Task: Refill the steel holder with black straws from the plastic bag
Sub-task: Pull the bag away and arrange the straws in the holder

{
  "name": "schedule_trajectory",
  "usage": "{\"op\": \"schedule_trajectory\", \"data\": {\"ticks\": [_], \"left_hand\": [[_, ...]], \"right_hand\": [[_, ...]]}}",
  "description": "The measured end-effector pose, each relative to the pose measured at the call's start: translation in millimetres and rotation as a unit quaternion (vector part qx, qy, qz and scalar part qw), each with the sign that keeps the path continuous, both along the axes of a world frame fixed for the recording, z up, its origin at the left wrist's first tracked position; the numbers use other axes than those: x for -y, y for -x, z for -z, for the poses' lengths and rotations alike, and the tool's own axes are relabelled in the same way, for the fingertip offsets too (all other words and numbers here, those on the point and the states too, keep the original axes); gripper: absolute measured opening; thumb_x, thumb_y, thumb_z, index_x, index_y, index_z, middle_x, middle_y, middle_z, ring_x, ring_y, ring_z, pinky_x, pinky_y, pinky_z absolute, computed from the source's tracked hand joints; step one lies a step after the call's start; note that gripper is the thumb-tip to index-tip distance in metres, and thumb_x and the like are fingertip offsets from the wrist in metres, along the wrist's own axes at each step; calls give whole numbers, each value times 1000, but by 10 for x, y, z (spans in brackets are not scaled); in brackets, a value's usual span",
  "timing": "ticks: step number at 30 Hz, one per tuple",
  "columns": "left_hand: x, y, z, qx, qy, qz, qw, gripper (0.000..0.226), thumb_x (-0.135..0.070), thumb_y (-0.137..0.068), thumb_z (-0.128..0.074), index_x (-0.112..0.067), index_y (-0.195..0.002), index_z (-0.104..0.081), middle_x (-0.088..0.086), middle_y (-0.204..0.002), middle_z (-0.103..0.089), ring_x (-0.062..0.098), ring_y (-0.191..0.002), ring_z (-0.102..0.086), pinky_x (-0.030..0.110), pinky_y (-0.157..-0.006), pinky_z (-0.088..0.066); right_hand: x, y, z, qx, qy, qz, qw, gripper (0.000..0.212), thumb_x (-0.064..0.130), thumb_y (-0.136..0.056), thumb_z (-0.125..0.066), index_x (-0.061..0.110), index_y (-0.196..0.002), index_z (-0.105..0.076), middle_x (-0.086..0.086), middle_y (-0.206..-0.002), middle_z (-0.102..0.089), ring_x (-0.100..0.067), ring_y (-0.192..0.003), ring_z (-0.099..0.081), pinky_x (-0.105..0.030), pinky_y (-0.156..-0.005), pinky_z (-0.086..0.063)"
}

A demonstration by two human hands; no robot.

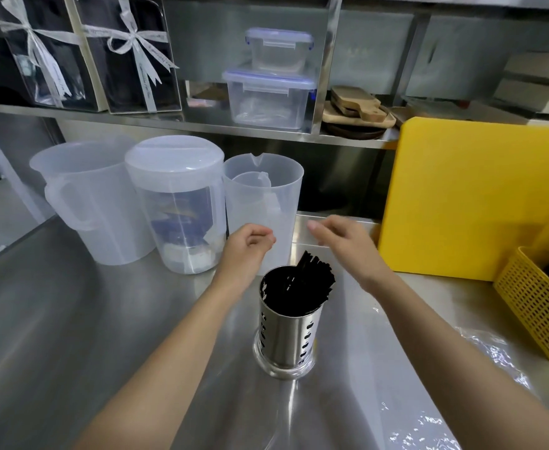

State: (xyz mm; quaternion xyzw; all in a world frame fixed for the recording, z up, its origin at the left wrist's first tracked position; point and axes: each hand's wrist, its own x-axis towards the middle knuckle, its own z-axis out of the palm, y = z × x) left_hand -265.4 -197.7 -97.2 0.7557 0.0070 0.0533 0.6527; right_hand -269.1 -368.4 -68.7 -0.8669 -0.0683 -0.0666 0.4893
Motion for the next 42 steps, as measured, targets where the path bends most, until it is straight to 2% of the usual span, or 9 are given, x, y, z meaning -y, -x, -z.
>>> {"op": "schedule_trajectory", "data": {"ticks": [3,7,13,16,24,29,34,37,42], "left_hand": [[32,-69,38,0,-53,41,998,17,-19,-86,-61,-16,-102,-63,3,-101,-65,14,-94,-60,17,-82,-44],[171,-130,37,-43,-100,159,981,33,-5,-85,-60,-9,-117,-56,6,-110,-59,15,-100,-55,13,-81,-43],[253,-200,77,-86,-175,293,936,50,6,-83,-52,-20,-126,-47,2,-120,-62,16,-111,-57,26,-92,-43],[282,-210,97,-66,-193,286,936,48,4,-83,-51,-21,-124,-50,1,-108,-65,15,-99,-60,23,-85,-46],[263,-250,211,-29,-169,206,963,33,-3,-77,-63,-30,-96,-62,-6,-86,-67,17,-86,-64,35,-86,-51],[245,-255,207,-27,-133,142,981,23,-12,-73,-72,-31,-84,-65,-3,-79,-66,17,-77,-63,28,-74,-49],[213,-239,186,-45,-94,143,984,34,-8,-72,-73,-26,-98,-63,9,-80,-69,21,-68,-67,34,-70,-55],[218,-232,189,-44,-84,146,985,33,-8,-72,-72,-33,-92,-62,17,-87,-70,25,-71,-67,37,-72,-55],[209,-240,200,-42,-77,159,983,34,-4,-76,-67,-24,-102,-61,3,-76,-67,15,-65,-64,28,-68,-52]], "right_hand": [[149,-54,15,-24,-11,17,1000,14,24,-91,-55,12,-89,-62,3,-73,-58,-7,-66,-52,-22,-63,-41],[255,-61,133,-125,50,-43,990,9,21,-87,-61,13,-90,-62,0,-74,-60,-10,-63,-50,-17,-51,-36],[196,-86,173,-137,52,-63,987,10,12,-88,-56,12,-94,-65,-7,-89,-64,-17,-78,-58,-25,-66,-46],[182,-105,201,-125,59,-69,988,15,8,-90,-52,10,-96,-66,-13,-95,-65,-22,-88,-62,-29,-74,-54],[154,-151,242,-89,38,-76,992,16,10,-91,-53,11,-97,-68,-1,-85,-67,-11,-79,-63,-14,-66,-51],[153,-181,246,-86,-17,-90,992,13,7,-88,-58,16,-90,-68,0,-82,-67,-7,-74,-64,-10,-63,-50],[134,-196,259,-93,-25,-102,990,16,7,-83,-64,20,-93,-66,1,-82,-69,-3,-73,-66,-11,-64,-50],[100,-220,269,-82,-25,-101,991,17,10,-82,-66,16,-98,-68,-7,-89,-71,-13,-81,-68,-15,-70,-54],[50,-254,272,-78,-19,-87,993,18,9,-81,-66,2,-97,-71,-16,-84,-70,-25,-74,-65,-19,-63,-54]]}}
